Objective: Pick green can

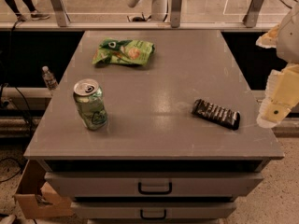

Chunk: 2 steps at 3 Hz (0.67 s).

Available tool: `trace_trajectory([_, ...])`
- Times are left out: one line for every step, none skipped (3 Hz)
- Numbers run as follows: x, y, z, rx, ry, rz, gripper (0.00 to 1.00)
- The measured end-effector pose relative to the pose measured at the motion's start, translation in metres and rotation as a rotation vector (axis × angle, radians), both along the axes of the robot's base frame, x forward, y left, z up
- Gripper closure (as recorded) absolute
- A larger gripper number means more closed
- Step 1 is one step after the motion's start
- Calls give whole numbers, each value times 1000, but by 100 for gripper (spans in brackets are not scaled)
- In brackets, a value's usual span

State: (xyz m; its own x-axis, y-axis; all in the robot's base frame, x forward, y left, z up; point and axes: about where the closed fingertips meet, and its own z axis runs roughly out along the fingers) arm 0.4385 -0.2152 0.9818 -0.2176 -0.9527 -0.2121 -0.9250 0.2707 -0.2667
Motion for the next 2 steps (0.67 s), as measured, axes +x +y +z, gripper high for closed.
trace_trajectory([0, 0, 0, 0, 0, 0, 0])
trace_trajectory([2, 25, -13, 83, 23, 49, 0])
